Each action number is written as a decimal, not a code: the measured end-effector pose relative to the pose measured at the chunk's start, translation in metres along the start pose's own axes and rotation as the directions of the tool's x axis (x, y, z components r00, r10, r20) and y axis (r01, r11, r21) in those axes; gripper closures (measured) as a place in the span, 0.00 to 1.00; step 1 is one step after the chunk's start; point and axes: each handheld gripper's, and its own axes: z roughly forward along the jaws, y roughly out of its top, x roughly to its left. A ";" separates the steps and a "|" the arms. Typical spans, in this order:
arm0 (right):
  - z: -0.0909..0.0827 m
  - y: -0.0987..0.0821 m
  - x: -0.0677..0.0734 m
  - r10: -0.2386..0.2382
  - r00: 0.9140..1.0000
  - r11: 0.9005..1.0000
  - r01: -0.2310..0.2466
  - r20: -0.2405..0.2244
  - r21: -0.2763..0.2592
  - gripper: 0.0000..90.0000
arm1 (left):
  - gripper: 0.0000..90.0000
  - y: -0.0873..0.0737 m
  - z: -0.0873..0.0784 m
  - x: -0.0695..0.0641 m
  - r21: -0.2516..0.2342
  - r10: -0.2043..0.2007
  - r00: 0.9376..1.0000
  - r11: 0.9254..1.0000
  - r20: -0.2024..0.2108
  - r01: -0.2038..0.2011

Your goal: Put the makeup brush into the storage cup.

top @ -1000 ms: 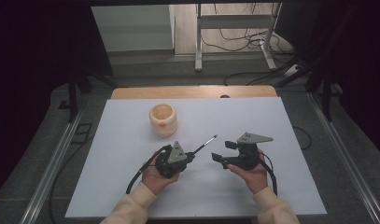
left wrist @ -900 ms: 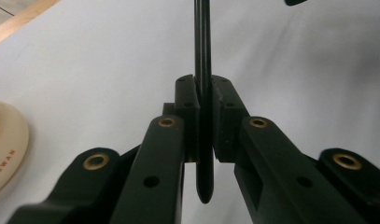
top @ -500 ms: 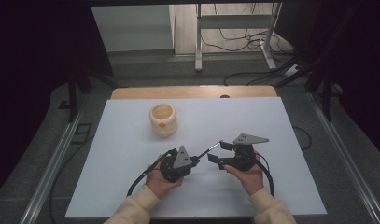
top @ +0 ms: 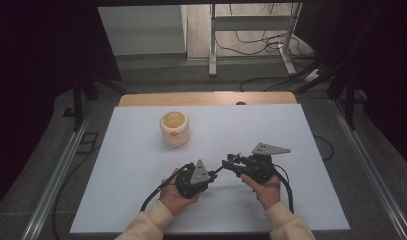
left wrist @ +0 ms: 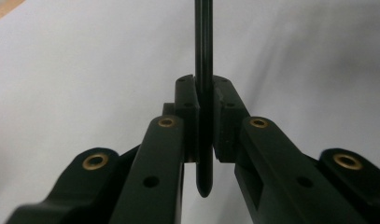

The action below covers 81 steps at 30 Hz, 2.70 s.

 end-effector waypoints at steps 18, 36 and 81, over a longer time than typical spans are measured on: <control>-0.008 0.003 -0.003 0.054 0.992 0.996 -0.063 -0.115 -0.069 0.92 | 0.39 0.003 -0.001 0.002 -0.003 -0.061 0.996 0.998 -0.064 0.061; -0.015 0.005 -0.006 0.048 0.995 0.996 -0.055 -0.086 -0.077 0.92 | 0.20 -0.001 -0.013 0.010 -0.019 -0.122 0.989 0.993 -0.087 0.120; -0.031 0.016 -0.006 -0.050 0.999 0.998 0.051 0.022 -0.047 0.92 | 0.19 -0.011 -0.031 0.020 -0.020 -0.162 0.983 0.987 -0.087 0.161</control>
